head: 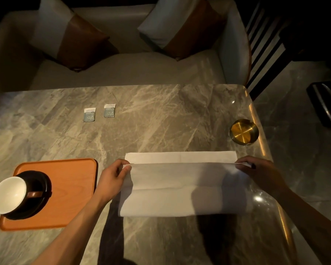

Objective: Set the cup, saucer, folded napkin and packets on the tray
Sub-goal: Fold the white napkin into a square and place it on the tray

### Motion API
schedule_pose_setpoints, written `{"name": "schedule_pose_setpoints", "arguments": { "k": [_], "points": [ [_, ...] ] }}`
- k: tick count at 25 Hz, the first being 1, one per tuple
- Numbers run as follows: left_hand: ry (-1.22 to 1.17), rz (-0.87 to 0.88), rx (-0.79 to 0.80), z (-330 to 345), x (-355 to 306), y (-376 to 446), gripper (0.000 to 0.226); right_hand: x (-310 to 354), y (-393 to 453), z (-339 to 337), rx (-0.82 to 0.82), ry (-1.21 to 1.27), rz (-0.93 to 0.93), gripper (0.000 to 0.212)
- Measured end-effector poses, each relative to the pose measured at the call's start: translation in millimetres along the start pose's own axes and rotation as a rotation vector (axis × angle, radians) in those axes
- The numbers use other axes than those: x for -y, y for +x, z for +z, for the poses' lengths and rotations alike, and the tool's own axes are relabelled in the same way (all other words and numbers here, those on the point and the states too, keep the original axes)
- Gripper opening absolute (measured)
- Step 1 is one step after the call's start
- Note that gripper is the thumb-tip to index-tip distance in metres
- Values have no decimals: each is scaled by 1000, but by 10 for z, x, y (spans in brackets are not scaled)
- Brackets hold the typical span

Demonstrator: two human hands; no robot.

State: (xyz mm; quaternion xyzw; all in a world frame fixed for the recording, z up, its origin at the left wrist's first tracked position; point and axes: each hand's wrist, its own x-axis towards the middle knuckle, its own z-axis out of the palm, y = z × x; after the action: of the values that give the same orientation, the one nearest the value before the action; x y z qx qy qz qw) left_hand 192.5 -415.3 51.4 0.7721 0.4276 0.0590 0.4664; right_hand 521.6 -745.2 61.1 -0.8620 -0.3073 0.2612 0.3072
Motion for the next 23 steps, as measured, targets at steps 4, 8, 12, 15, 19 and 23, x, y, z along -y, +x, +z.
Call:
{"name": "schedule_pose_setpoints", "arguments": {
  "k": [4,8,12,15,19,23],
  "points": [
    [-13,-49,-14,44,10,220,11,-49,259,69,-23,-70,3,7],
    [-26,-79,3,100,46,380,12,-107,458,127,-2,-95,79,11],
    [-38,-83,7,140,82,499,10,-126,564,197,-40,-147,112,14],
    [9,-71,-7,171,94,579,10,-164,612,245,-93,-164,51,14],
    [54,-95,-21,200,127,631,8,-216,678,320,-125,-188,35,14],
    [147,-68,-58,203,175,620,7,-265,705,383,-192,-202,92,12]
  ]
}}
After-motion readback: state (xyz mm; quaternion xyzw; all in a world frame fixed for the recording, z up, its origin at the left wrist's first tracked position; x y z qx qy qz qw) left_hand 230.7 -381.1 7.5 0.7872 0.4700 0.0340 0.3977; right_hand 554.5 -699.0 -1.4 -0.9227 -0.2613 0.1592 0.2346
